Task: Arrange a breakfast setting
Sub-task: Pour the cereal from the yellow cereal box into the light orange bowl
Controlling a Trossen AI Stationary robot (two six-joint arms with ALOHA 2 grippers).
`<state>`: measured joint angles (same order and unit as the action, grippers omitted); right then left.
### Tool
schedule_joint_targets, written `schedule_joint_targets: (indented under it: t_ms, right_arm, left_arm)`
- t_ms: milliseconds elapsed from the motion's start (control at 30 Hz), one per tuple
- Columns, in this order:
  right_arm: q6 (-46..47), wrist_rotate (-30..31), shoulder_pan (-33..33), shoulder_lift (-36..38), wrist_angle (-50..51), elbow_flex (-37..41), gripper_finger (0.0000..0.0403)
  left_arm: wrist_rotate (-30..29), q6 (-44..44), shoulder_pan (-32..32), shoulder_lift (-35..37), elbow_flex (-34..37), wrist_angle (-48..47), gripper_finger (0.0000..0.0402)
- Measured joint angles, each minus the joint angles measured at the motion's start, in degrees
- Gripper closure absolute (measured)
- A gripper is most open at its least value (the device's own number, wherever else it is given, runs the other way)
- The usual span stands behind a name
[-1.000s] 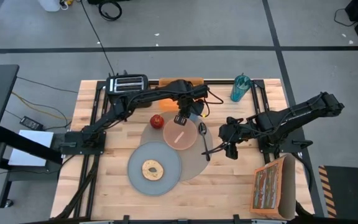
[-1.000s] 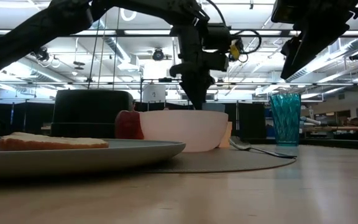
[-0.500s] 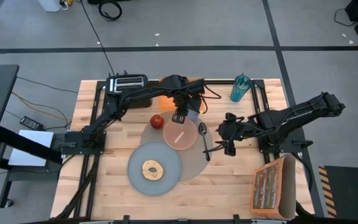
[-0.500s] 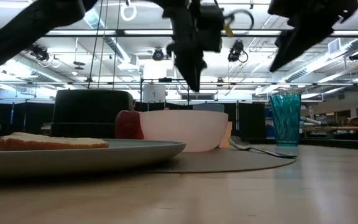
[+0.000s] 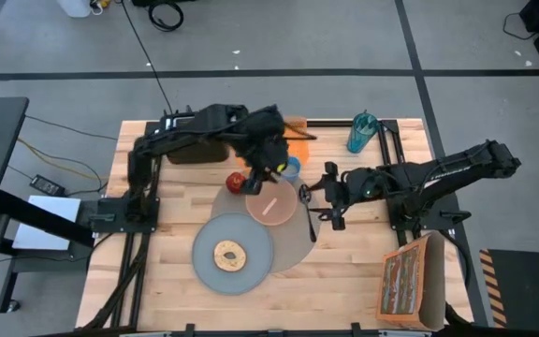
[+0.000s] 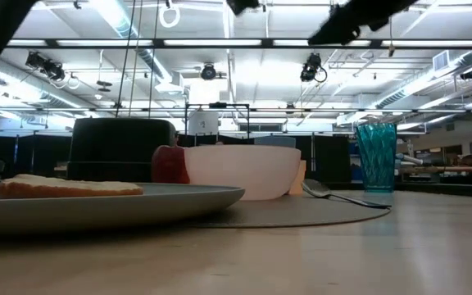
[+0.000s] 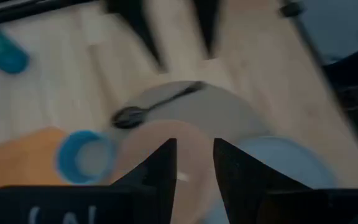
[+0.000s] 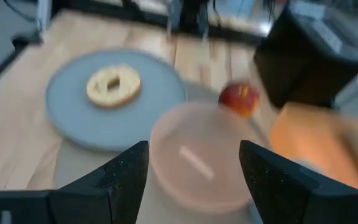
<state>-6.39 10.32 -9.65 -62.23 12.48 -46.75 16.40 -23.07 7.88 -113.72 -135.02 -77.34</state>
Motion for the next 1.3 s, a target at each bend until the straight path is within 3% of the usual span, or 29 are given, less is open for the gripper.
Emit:
schedule_joint_targets:
  t_ms: [267,433,633,833,1033,1167,1300]
  right_arm:
    - [-4.29,-8.9,-0.19,0.01,3.45,-9.9,0.0144]
    - [-3.11,-9.43,-4.83,-0.23,15.14,-18.35,0.0144]
    - [4.31,-8.68,-12.5,-0.46,29.01,-27.02,0.0144]
    - [9.78,-12.08,-21.03,-0.44,38.2,-32.01,0.0144]
    - [10.58,-18.51,-28.28,-0.45,34.09,-32.44,0.0144]
    - [8.23,-25.25,-31.21,0.03,31.88,-32.44,0.0134]
    - [2.57,-26.75,-32.91,1.2,39.11,-32.47,0.0121]
  left_arm:
    - [-1.32,11.59,-12.53,4.85,3.92,-3.31,0.0319]
    - [-12.21,21.78,-21.99,8.55,12.94,2.97,0.0334]
    - [-24.51,32.49,-29.39,12.62,26.7,20.65,0.034]
    - [-29.31,39.54,-30.89,12.6,37.89,36.96,0.034]
    - [-29.52,41.39,-30.22,12.49,47.67,57.61,0.0337]
    - [-31.62,42.74,-29.79,12.49,50.69,63.4,0.0314]
    - [-33.48,44.98,-29.79,12.49,52.4,65.82,0.028]
